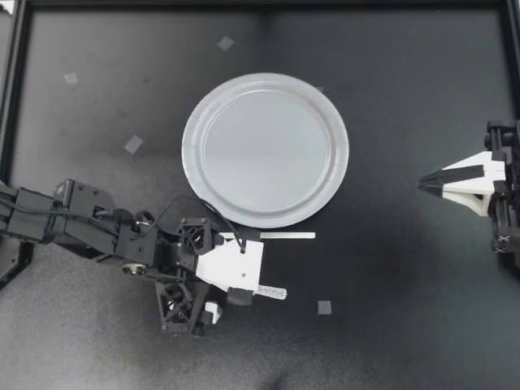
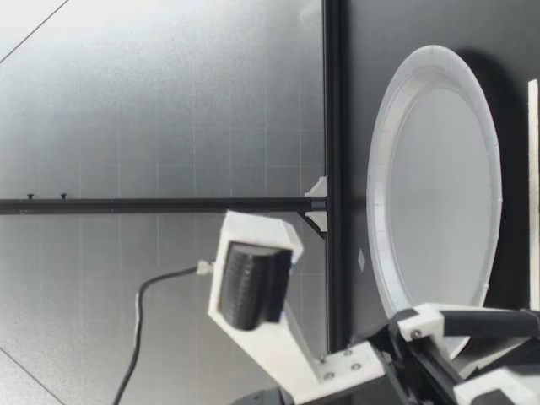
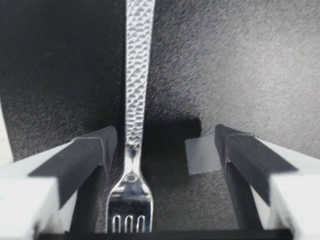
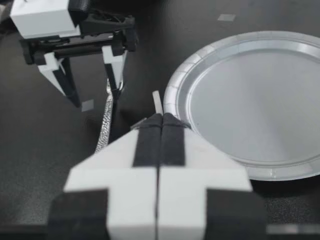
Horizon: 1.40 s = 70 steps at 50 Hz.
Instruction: Pick up the fork and place it on the plate.
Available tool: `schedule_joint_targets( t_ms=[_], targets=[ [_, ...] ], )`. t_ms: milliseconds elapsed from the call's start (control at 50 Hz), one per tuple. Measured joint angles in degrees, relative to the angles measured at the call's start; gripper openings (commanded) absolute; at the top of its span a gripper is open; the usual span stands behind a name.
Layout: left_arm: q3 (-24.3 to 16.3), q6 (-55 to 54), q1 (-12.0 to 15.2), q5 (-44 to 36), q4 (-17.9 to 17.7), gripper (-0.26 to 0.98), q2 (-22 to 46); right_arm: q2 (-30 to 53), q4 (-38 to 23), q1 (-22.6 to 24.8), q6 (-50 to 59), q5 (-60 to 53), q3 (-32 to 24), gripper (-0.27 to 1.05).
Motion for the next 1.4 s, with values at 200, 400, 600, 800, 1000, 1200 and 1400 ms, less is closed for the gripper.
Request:
schedule_joint_targets(
  t_ms=[200,400,600,800,1000,1200,1400],
  targets=[
    [0.62,0.00,0.44,-1.23,0.18,0.59,0.00,0.00,0.00,0.00,0.35,0.00,0.00,-0.07],
    [0.70,0.00,0.44,-1.41,0.26,0.55,0.00,0.00,0.00,0.00,0.44,0.00,0.00,-0.07],
    [0.79,0.00,0.44,-1.32,0.26,0.38,-0.09,0.00,0.00,0.00,0.35,0.00,0.09,-0.07],
    [0.88,0.44,0.44,-1.14,0.26,0.09,0.00,0.00,0.00,0.00,0.35,-0.35,0.00,-0.07],
    [0.88,0.62,0.53,-1.14,0.26,0.03,-0.09,0.00,0.00,0.00,0.35,-0.62,0.09,-0.07],
    [0.97,0.70,0.53,-1.14,0.35,0.03,-0.09,0.00,0.00,0.00,0.35,-0.88,0.00,-0.07],
    [0.97,0.70,0.53,-0.97,1.23,0.03,-0.97,0.00,0.00,0.00,0.26,-1.41,0.00,-0.07]
  ],
)
